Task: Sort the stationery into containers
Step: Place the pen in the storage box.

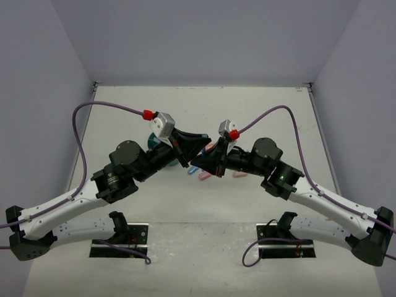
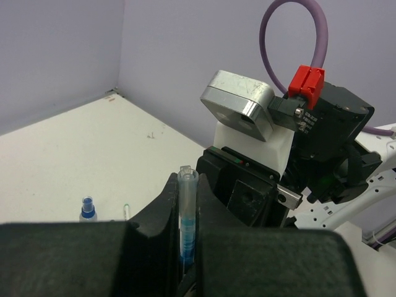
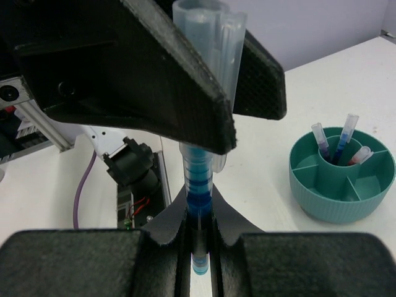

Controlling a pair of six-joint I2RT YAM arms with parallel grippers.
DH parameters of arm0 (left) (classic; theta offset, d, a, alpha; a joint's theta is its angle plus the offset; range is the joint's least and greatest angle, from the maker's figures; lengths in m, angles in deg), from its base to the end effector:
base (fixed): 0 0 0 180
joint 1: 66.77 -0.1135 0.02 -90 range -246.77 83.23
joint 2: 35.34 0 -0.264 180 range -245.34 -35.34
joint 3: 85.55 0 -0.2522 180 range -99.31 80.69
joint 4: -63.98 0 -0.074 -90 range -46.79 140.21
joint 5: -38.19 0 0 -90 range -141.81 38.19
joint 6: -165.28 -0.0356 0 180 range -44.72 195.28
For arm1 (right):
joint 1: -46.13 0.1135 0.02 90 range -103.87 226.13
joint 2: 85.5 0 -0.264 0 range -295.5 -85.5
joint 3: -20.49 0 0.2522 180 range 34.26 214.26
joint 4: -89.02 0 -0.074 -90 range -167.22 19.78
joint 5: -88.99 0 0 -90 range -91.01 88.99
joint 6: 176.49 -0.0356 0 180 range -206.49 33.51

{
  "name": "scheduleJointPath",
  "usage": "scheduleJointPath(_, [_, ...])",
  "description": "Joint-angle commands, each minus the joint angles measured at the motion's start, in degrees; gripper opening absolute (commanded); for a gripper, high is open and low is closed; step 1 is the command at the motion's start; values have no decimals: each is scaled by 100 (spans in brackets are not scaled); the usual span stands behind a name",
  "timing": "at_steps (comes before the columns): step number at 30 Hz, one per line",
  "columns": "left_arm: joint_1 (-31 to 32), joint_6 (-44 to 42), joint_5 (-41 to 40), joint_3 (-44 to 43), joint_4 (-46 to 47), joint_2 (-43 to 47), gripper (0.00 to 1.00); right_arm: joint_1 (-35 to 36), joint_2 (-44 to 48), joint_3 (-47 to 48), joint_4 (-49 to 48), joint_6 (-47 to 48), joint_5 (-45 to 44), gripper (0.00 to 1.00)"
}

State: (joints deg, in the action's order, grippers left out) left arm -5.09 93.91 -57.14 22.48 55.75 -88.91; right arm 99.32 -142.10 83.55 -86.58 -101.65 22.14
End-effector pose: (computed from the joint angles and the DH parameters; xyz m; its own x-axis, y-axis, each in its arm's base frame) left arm 0.1027 -0.1835 0.4248 -0.1868 -0.3239 -0.9275 0.8162 0.4742 -0.3300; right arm 0.1278 0.1941 0.3661 -0.2333 0.0896 -0.9683 -0.9434 0.2206 0.2477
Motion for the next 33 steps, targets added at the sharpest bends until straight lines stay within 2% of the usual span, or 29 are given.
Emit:
scheduleJointPath(1, [-68,60,85,130,185,-1,0,-28,153,236,-152,71,-187,0])
scheduleJointPath(11, [-77,344,423,644,352,76,0,-24,241,512,-373,51,-701,0])
scheduleJointPath(13, [-77,487,728,868,379,-37,0,-43,155,825,-293,110,-984,0])
scheduleJointPath(16, [-76,933,752,1338,553,-138,0,-118,-67,1458,-67,299,-1189,0])
scheduleJointPath(21, [-7,1605,939,2542,1508,-206,0,-552,-472,2767,221,268,-1110,0])
scheduleJointPath(25, [90,1754,1192,2940,1831,-305,0,-868,-803,3359,356,-54,-1011,0])
scheduleJointPath(29, [160,1609,1191,2887,1697,-271,0,-898,-918,2897,163,-256,-733,0])
scheduleJointPath(33, [148,1176,511,2312,700,149,0,-885,-625,1635,-226,-227,238,0])
